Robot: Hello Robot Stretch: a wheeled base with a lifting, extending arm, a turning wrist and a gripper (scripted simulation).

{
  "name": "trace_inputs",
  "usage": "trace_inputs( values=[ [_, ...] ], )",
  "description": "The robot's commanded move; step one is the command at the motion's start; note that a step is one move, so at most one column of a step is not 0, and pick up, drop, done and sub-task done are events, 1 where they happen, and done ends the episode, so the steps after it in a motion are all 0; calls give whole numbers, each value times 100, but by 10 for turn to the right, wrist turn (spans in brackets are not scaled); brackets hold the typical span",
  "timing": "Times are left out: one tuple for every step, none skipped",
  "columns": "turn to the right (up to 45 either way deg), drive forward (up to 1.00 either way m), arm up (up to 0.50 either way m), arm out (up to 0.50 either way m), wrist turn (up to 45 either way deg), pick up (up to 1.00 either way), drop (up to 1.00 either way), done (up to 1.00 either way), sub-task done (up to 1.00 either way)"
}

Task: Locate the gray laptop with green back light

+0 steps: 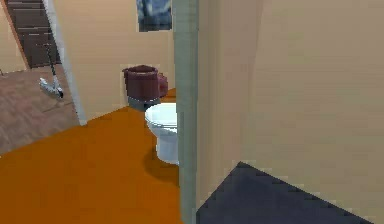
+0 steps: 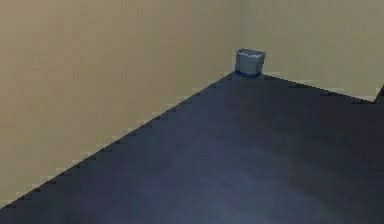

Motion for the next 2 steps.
trace_inputs(
  values=[
    [-210,0,0,0,0,0,0,0,0],
    [-30,0,0,0,0,0,0,0,0]
  ],
)
